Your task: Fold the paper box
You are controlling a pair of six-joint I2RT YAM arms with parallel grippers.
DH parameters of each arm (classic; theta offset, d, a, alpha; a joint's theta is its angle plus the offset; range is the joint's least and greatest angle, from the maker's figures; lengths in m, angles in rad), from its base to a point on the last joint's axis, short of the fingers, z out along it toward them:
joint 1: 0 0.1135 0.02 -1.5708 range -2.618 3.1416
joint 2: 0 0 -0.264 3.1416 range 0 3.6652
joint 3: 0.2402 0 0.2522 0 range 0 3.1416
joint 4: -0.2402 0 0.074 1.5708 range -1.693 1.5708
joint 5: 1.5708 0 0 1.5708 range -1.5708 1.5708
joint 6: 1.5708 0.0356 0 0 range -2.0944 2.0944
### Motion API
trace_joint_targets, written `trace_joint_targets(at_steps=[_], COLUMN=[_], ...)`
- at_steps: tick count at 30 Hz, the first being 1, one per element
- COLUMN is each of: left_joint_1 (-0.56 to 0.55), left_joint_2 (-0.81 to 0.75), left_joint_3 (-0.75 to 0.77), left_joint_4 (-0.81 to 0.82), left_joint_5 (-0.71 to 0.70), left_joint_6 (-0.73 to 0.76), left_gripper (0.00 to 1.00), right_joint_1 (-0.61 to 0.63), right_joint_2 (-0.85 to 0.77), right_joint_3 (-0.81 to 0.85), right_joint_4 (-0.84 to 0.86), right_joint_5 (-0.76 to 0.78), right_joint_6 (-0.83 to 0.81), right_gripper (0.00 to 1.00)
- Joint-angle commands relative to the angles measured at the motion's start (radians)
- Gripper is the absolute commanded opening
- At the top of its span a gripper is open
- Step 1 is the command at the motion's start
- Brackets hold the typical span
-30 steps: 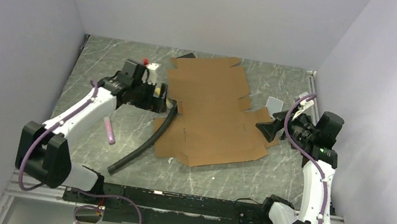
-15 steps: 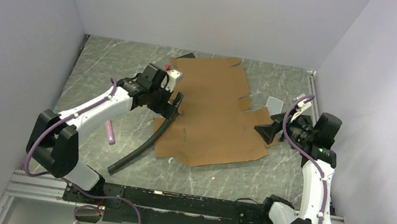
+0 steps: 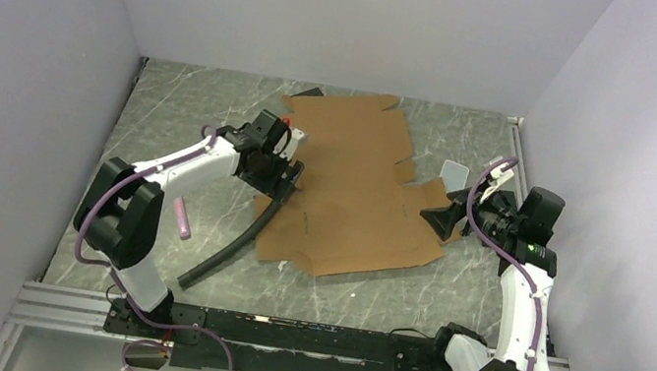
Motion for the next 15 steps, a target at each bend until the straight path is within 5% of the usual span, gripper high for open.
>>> trace_joint_targets(at_steps=[1,15], left_joint_1=[0.000,-0.010], left_joint_2=[0.035,0.166], left_joint_3=[0.043,0.079], left_joint_4=[-0.016,-0.060], left_joint_5=[-0.035,-0.032], left_joint_6=[0.001,0.003], left_gripper=[0.78,0.61], right_joint_1=[0.004,0.006], right_joint_2=[-0.010,-0.021], right_joint_3=[0.030,0.027], right_joint_4=[0.000,0.003], right_joint_5=[-0.029,-0.034], right_joint_6=[-0.032,-0.030], right_gripper=[1.00,1.00])
